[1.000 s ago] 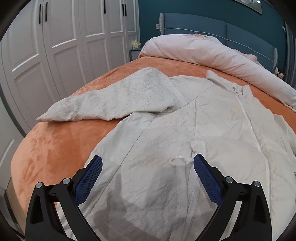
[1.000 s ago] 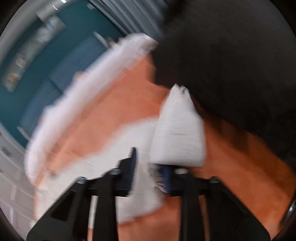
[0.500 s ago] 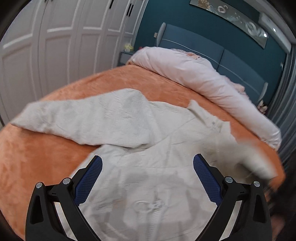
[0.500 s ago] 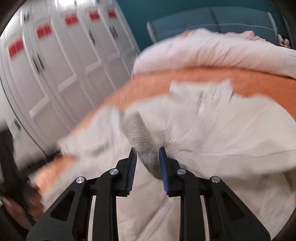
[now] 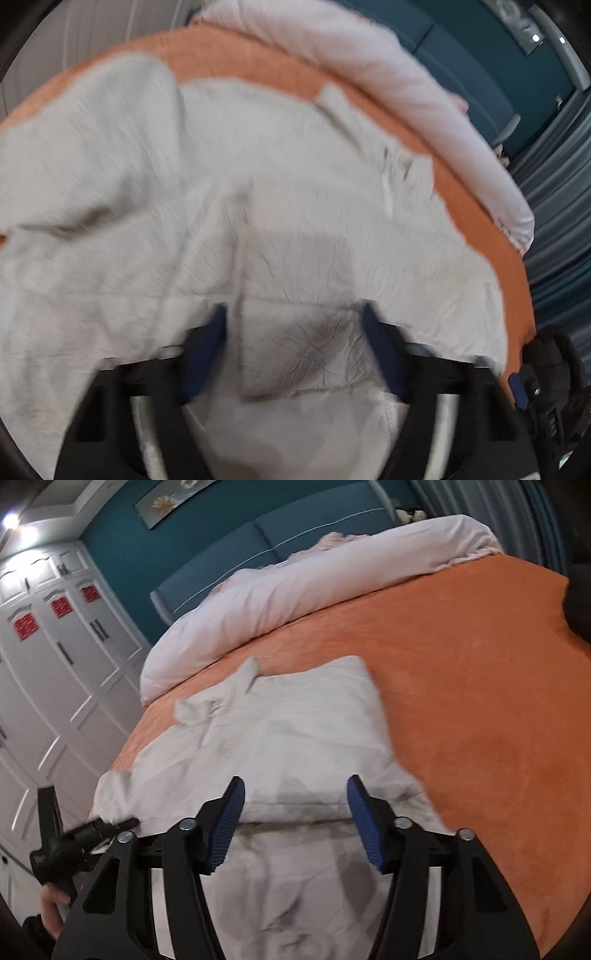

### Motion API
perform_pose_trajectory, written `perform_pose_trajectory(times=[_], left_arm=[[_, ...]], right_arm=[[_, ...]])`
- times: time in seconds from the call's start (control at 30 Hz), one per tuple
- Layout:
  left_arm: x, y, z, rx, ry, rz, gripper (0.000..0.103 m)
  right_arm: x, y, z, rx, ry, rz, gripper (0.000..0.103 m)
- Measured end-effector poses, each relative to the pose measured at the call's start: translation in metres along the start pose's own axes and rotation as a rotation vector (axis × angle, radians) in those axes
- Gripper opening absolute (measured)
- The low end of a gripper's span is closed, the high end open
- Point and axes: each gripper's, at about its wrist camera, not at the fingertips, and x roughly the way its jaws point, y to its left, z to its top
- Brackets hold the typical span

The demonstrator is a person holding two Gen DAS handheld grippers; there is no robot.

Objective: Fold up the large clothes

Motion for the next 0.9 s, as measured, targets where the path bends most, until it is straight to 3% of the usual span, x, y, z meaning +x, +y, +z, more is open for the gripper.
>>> perform_pose_trajectory(times=[0.03,0.07,0.13,0.17,0.27,0.33,0.4,0.47,0.63,0.77,0.9], left_arm=[[0.003,-0.001,0.001,0.002,-0.002,-0.003,0.042],[0.002,-0.003,0.003,0.021,-0.021,-0.008,0.026],[-0.007,-0.012,0.010,0.082,-0.063,-0.004,0.016],[-0.013,-0.016,0.014,0.110,-0.097,0.008,0.014],[-0.037,-0.032,0.030,0.205,-0.235,0.071,0.013],[-0.038,-0.035,0.035,0.239,-0.265,0.118,0.013],[-0.020,-0.034,0.030,0.287,-0.241,0.200,0.013],[0.004,-0.031,0.021,0.330,-0.186,0.267,0.013],[0.010,-0.021,0.009,0.330,-0.199,0.306,0.016],[0.012,-0.026,0.001,0.356,-0.210,0.343,0.020],[0.001,-0.030,0.000,0.363,-0.241,0.375,0.025]], right_arm=[[0.004,-0.001,0.000,-0.007,0.008,-0.006,0.039],[0.011,0.000,0.001,-0.011,0.015,-0.003,0.026],[0.023,0.011,0.004,-0.038,0.014,0.013,0.006],[0.022,0.018,0.007,-0.057,-0.004,0.023,0.004],[0.022,0.035,0.016,-0.135,-0.055,0.017,0.003],[0.039,0.036,0.017,-0.157,-0.013,-0.034,0.003],[0.076,0.019,0.004,-0.171,0.113,-0.157,0.000],[0.085,0.000,-0.001,-0.104,0.166,-0.122,0.000],[0.053,0.000,0.006,-0.104,0.073,-0.116,0.000],[0.070,-0.011,0.001,-0.085,0.153,-0.168,0.000],[0.047,0.008,0.000,-0.157,0.089,-0.165,0.000]])
